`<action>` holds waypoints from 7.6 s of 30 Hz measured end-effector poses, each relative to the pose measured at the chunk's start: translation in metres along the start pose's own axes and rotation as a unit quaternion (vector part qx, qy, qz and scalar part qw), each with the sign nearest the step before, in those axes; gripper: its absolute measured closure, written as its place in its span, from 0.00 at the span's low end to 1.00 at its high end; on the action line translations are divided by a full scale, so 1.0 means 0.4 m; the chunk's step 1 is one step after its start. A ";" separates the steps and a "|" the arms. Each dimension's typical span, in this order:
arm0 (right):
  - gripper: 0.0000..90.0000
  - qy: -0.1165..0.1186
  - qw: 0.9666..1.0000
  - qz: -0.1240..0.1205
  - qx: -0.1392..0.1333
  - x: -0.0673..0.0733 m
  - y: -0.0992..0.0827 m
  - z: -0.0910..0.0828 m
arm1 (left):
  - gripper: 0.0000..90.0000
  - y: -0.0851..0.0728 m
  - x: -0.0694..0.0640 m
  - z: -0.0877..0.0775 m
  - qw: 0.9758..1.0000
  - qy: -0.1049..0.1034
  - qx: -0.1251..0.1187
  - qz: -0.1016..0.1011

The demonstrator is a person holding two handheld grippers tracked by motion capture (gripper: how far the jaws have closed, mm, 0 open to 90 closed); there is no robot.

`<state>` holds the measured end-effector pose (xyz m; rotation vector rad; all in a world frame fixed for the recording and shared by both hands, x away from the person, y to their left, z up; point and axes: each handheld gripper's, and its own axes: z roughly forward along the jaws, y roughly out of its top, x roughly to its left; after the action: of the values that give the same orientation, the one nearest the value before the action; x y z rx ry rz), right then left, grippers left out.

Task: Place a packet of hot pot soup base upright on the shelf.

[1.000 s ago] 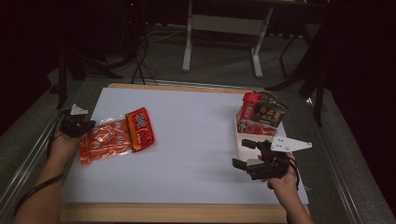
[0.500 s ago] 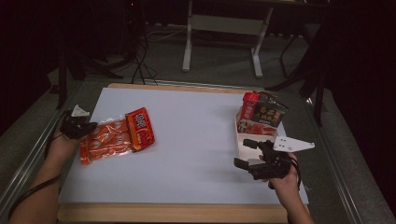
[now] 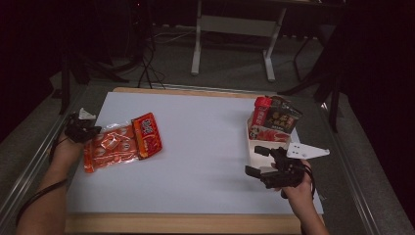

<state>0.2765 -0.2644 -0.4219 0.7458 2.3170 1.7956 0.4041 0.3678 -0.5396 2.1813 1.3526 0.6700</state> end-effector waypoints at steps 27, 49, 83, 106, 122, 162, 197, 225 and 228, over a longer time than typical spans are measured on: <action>0.17 0.001 1.000 -0.005 -0.006 0.008 -0.001 -0.012 | 1.00 -0.052 -0.073 -0.065 0.995 -0.101 0.008 0.017; 0.17 0.003 1.000 -0.006 -0.006 0.008 -0.001 -0.016 | 1.00 -0.095 -0.199 -0.120 0.981 -0.191 -0.023 0.038; 0.17 0.006 1.000 -0.006 -0.004 0.010 -0.001 -0.018 | 1.00 -0.024 -0.224 -0.047 0.982 -0.180 -0.056 0.027; 0.17 0.006 1.000 -0.006 -0.003 0.006 -0.004 -0.017 | 1.00 0.048 -0.370 -0.022 0.966 -0.241 -0.057 0.071; 0.17 0.005 1.000 -0.009 -0.006 0.012 -0.001 -0.022 | 1.00 0.069 -0.427 -0.030 0.957 -0.262 -0.061 0.105; 0.17 -0.047 0.999 -0.021 -0.004 0.008 -0.039 -0.050 | 1.00 -0.021 -0.519 -0.107 0.928 -0.349 -0.037 0.128; 0.17 -0.067 0.997 -0.041 -0.014 0.017 -0.033 -0.051 | 0.24 0.062 -0.427 -0.132 0.953 -0.283 -0.105 0.006; 0.12 -0.078 0.995 -0.062 0.008 0.042 -0.038 -0.025 | 0.24 0.141 -0.389 0.028 0.971 -0.229 -0.064 -0.026; 0.12 -0.079 0.995 -0.063 0.011 0.046 -0.039 -0.021 | 0.27 0.147 -0.389 0.044 0.971 -0.230 -0.059 -0.032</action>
<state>0.2526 -0.2663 -0.4304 0.7016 2.2319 1.5998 0.3938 0.2009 -0.5397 2.0232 1.1002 0.1921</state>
